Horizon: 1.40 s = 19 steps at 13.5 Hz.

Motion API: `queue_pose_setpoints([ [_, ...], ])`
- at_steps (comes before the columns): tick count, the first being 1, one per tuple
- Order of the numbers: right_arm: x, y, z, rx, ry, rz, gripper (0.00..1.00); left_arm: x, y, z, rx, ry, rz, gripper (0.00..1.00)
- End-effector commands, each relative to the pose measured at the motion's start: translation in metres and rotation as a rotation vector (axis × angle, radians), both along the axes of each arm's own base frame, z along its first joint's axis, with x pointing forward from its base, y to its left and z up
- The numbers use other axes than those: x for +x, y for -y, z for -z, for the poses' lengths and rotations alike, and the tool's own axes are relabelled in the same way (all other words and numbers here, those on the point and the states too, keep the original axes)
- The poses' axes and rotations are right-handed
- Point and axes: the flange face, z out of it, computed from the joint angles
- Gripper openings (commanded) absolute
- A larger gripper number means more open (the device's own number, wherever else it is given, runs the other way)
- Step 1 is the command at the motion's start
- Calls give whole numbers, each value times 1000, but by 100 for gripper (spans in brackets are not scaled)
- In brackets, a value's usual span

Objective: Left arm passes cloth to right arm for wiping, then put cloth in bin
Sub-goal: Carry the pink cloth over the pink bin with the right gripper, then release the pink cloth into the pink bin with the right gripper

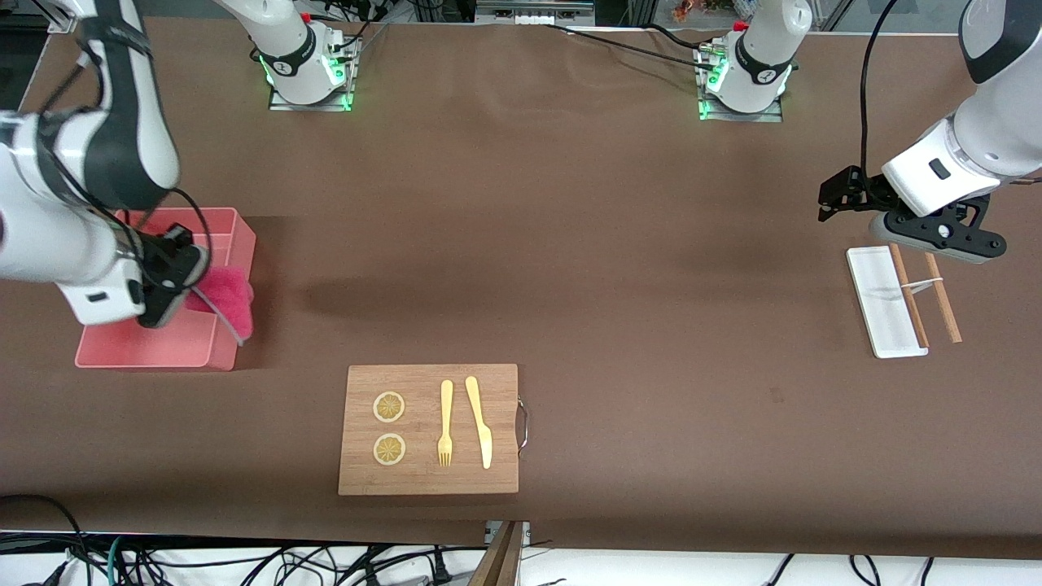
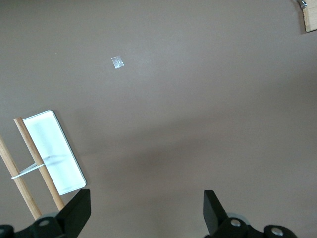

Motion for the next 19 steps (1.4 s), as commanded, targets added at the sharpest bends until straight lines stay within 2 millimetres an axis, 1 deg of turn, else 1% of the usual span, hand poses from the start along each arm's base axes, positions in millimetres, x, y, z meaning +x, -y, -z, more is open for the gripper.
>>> queue_pose_setpoints([
  [1, -31, 28, -15, -50, 15, 159, 0, -2, -2, -3, -28, 3, 15, 100],
  [3, -44, 47, -18, -84, 9, 318, 0, -2, -2, -3, -28, 2, 16, 100],
  [6, -52, 62, -13, -138, 9, 553, 0, -2, -2, -2, -28, 2, 16, 100],
  [7, -54, 68, -9, -177, 10, 702, 0, -2, -2, -2, -28, 2, 16, 100],
  [8, -55, 69, -4, -222, 13, 863, 0, -2, -2, -3, -28, 3, 16, 100],
  [9, -58, 69, 3, -251, 7, 953, 0, -2, -2, -3, -28, 3, 16, 100],
  [12, -62, 77, 18, -264, 0, 987, 0, -2, -2, -3, -28, 3, 16, 100],
  [13, -60, 78, 22, -262, 8, 988, 11, -2, -2, -3, -28, 3, 16, 100],
  [14, -59, 80, 28, -265, 4, 991, 33, -2, -2, -3, -27, 3, 17, 100],
  [15, -59, 85, 31, -267, 2, 996, 62, -2, -2, -3, -27, 3, 17, 100],
  [16, -59, 85, 31, -263, 7, 991, 86, -2, -2, -2, -27, 2, 17, 100],
  [17, -59, 86, 29, -261, 10, 991, 100, -2, -2, -3, -27, 3, 17, 100],
  [19, -57, 87, 24, -248, 27, 998, 100, -2, -3, -2, -28, 2, 15, 100],
])
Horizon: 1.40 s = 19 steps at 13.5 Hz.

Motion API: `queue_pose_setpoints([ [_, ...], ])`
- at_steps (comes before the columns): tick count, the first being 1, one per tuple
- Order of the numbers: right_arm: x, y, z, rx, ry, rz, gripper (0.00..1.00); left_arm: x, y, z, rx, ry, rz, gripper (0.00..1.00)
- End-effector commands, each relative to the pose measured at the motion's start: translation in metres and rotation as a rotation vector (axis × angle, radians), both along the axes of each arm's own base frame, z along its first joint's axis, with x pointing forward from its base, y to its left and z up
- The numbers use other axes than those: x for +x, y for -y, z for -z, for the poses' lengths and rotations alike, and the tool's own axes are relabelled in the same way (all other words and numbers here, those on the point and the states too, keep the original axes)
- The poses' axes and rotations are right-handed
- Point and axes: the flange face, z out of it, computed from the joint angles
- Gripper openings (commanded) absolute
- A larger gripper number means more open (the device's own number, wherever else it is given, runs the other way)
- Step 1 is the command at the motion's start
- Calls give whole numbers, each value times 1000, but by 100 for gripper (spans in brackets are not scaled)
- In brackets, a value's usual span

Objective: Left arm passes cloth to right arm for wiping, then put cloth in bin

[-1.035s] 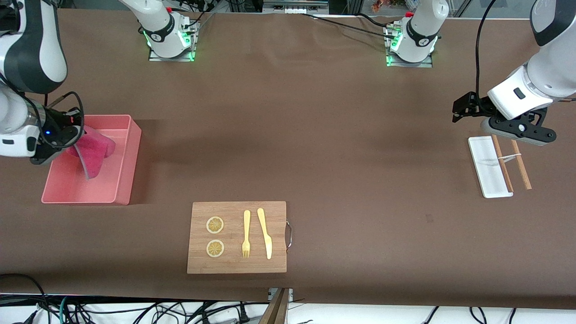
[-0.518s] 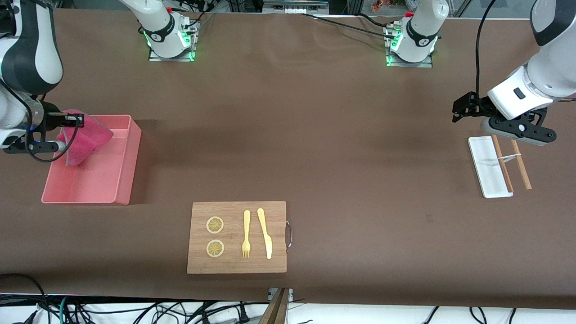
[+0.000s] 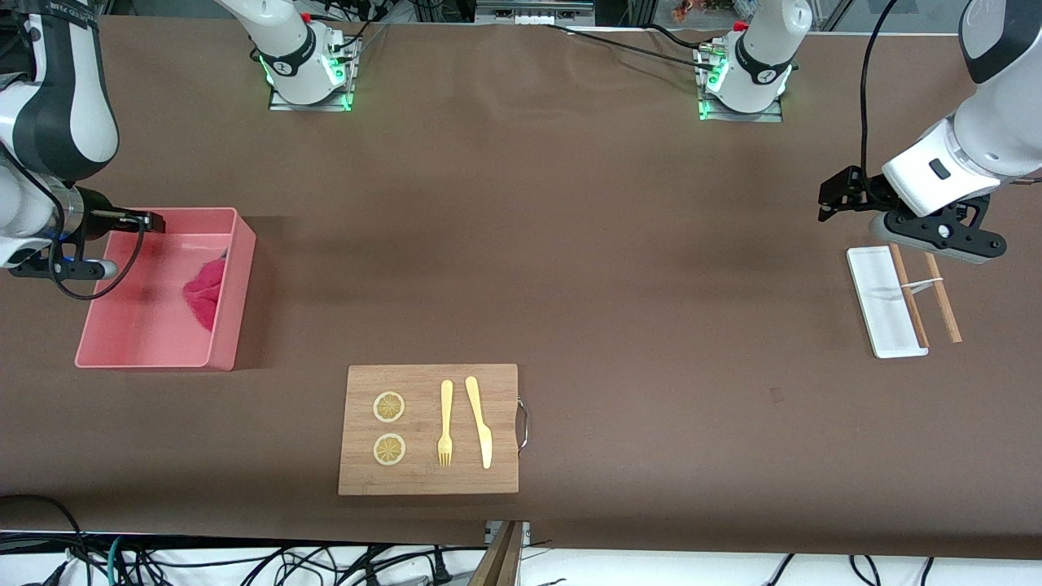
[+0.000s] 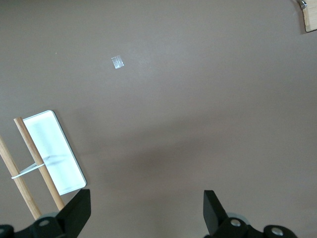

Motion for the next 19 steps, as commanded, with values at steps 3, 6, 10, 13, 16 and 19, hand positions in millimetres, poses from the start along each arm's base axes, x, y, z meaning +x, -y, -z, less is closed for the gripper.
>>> queue_pose_setpoints([
  [3, -2, -1, -39, 1, 109, 1, 100, -3, -2, -2, -28, -1, 15, 100],
  [6, -10, -43, -89, 16, 193, -63, 100, -3, -1, -2, -28, -4, 17, 100],
  [10, -16, -85, -151, 37, 232, -133, 100, -5, -1, -1, -27, -10, 18, 100],
  [13, -14, -96, -175, 54, 271, -169, 100, -4, -1, -1, -27, -9, 18, 100],
  [16, -14, -99, -176, 56, 270, -169, 100, -2, -4, -1, -26, -3, 14, 100],
  [19, -15, -99, -175, 57, 265, -176, 100, 5, -19, 2, -22, 12, -9, 100],
])
